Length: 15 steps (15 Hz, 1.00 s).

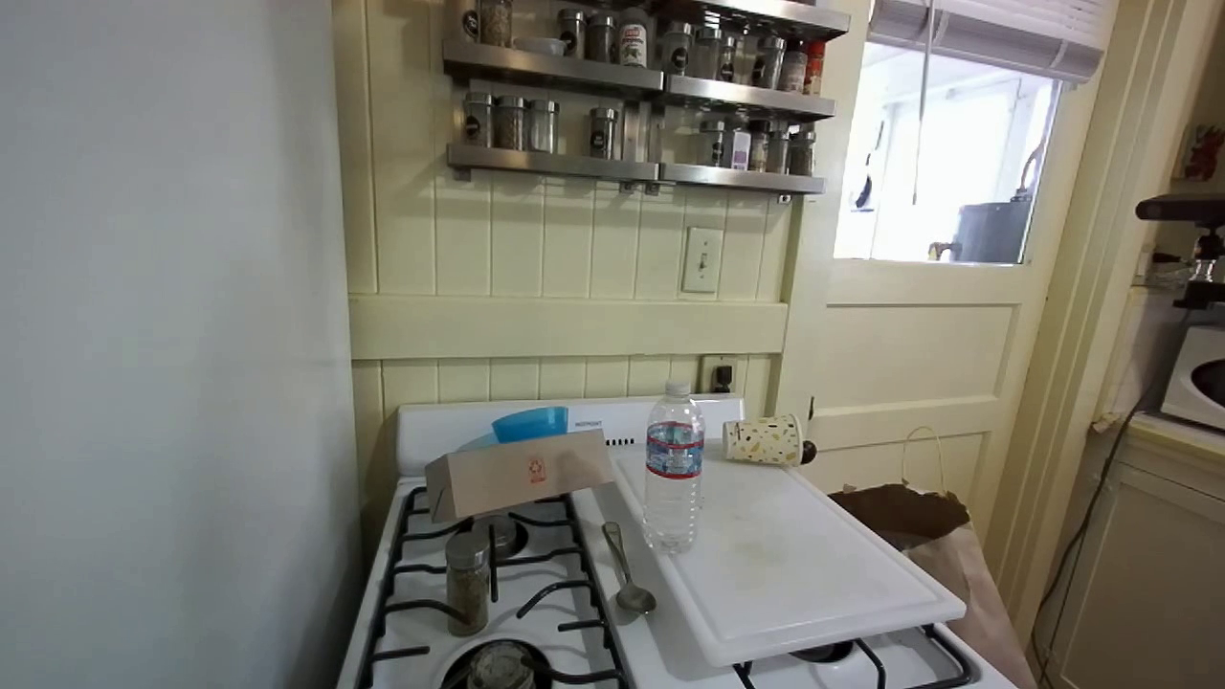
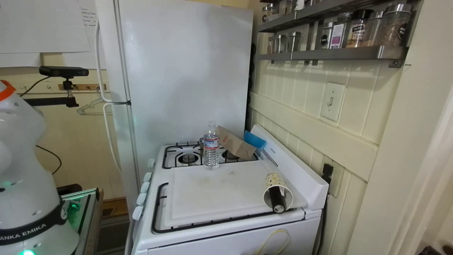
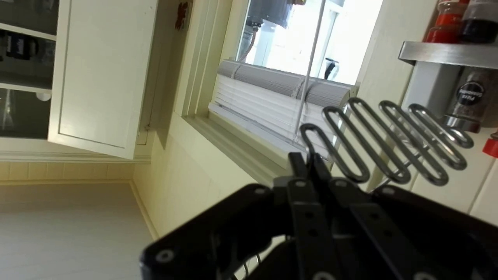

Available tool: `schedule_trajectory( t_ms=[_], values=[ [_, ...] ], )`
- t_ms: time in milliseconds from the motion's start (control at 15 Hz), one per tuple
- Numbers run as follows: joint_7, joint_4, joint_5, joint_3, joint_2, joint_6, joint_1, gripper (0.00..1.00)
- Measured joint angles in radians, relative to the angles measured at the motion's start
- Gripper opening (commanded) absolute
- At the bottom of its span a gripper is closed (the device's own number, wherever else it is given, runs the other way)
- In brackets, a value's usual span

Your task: Pick up the potato masher

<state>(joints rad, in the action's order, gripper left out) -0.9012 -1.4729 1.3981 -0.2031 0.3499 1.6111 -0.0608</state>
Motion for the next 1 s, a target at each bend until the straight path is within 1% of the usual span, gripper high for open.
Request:
schedule_trajectory(
  t_ms=[1000],
  values=[
    [0.016,0.031,-0.026,0.015,-0.001,0.000,-0.002,0.01]
  ],
)
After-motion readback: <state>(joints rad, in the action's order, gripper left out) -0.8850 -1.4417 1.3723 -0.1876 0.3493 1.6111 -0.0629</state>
